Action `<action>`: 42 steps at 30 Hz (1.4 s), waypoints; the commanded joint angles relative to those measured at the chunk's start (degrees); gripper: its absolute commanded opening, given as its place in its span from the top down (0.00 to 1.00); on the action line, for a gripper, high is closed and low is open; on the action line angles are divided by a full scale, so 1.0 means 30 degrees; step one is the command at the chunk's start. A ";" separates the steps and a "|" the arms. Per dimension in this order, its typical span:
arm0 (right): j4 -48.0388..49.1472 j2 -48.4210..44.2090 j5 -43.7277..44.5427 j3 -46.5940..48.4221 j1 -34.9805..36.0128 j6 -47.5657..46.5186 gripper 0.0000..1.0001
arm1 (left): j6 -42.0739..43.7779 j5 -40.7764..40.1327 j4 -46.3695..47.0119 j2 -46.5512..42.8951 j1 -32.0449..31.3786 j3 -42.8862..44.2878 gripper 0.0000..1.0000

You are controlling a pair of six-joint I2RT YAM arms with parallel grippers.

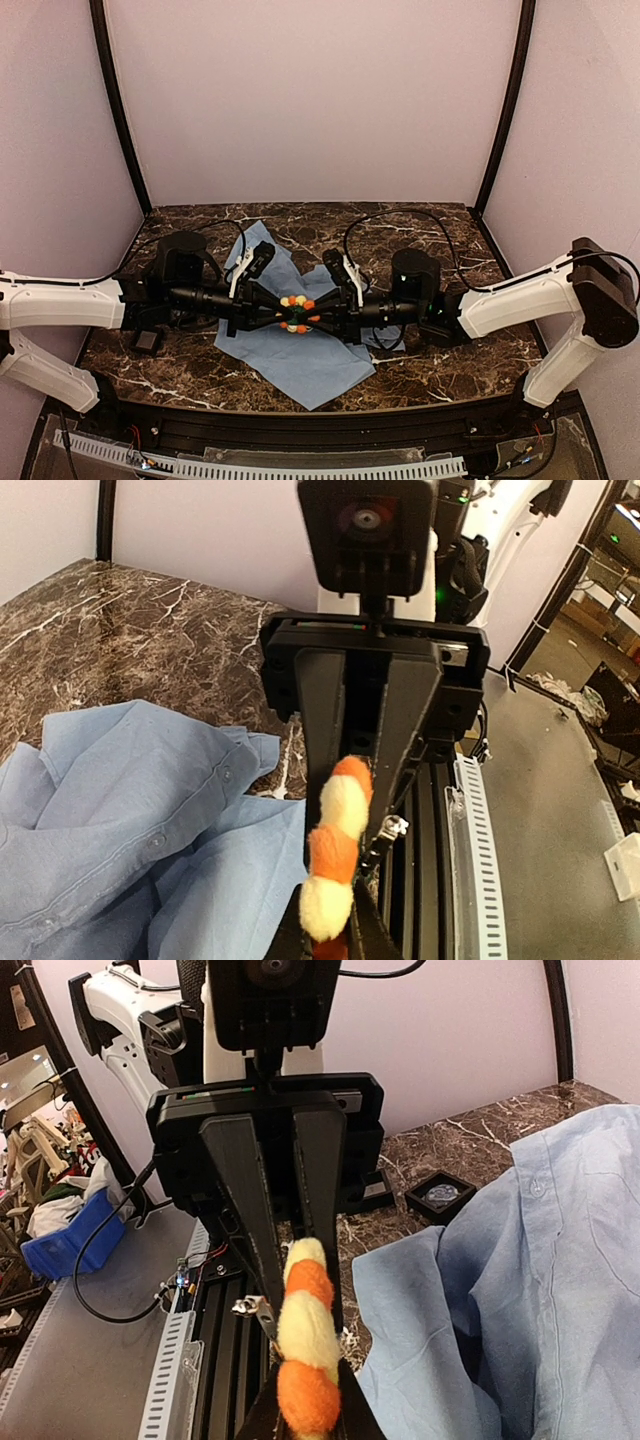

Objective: Remove the brooch from the garment
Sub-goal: Close the brooch.

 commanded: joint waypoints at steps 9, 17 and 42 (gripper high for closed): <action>-0.0841 0.1151 0.0495 0.1507 -0.0232 -0.0150 0.87 | -0.0094 0.1208 0.0883 -0.0328 -0.0469 -0.0197 0.99; -0.1637 0.1777 -0.0556 0.2311 -0.0254 -0.0214 0.86 | -0.0074 0.1275 0.0742 -0.0201 -0.0465 -0.0126 0.99; 0.0344 -0.0444 -0.2119 -0.0357 -0.0251 -0.2426 0.31 | 0.0043 0.1056 0.0433 -0.0283 -0.0468 -0.0087 0.99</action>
